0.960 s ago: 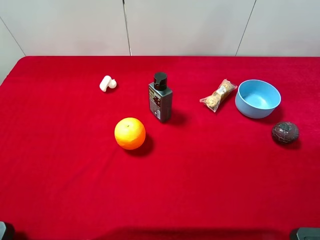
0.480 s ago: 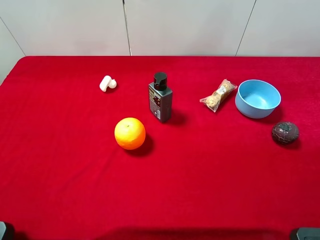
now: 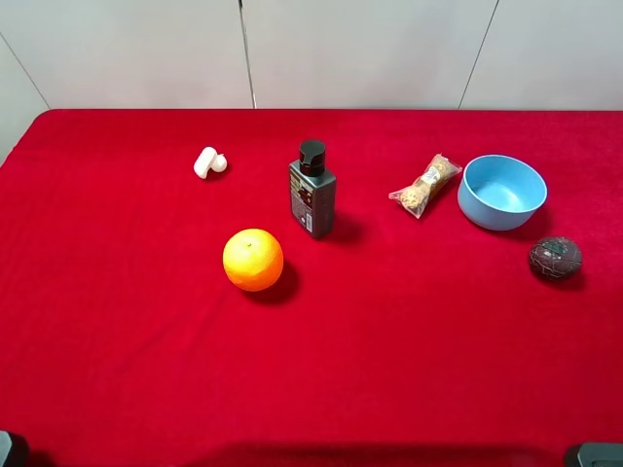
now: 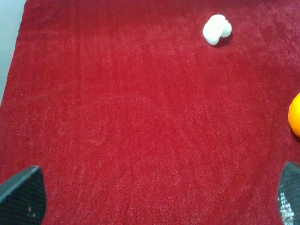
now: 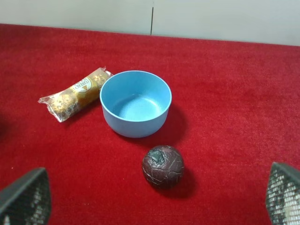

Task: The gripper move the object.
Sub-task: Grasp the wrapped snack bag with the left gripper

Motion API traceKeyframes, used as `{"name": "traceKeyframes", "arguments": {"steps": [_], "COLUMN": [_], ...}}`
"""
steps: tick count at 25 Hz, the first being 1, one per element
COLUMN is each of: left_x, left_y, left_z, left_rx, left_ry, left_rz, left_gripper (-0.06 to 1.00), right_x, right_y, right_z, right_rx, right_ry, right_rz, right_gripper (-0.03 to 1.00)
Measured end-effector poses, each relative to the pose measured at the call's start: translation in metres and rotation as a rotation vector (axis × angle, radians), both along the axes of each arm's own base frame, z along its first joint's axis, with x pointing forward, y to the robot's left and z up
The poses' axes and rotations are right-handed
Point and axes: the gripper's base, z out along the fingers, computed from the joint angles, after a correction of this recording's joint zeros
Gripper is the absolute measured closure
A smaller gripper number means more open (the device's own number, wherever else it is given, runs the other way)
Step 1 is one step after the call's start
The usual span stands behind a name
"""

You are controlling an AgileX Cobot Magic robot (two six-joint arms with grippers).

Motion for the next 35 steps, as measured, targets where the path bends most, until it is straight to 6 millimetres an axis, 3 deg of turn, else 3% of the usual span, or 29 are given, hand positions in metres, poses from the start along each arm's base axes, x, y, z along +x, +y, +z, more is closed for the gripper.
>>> {"name": "traceKeyframes", "arguments": {"steps": [8,16,22,29,35], "left_x": [0.002,0.029,0.052,0.095,0.128], "left_y": [0.000,-0.002,-0.006,-0.008,-0.010], "left_z": [0.006,0.032,0.052,0.080,0.089], "left_rx": [-0.004,0.009,-0.002,0.015,0.013], "left_ry": [0.014,0.130,0.184,0.260,0.320], "left_rz": [-0.003,-0.041,-0.092,-0.161,-0.193], "left_gripper": [-0.04,-0.04,-0.04,-0.04,-0.04], "right_x": [0.000,0.000,0.000,0.000,0.000], "right_y": [0.000,0.000,0.000,0.000,0.000], "right_z": [0.000,0.000,0.000,0.000,0.000], "right_rx": [0.000,0.000,0.000,0.001,0.001], "right_ry": [0.000,0.000,0.000,0.000,0.000], "right_rz": [0.000,0.000,0.000,0.000,0.000], "right_gripper": [0.27,0.27,0.27,0.27,0.27]}}
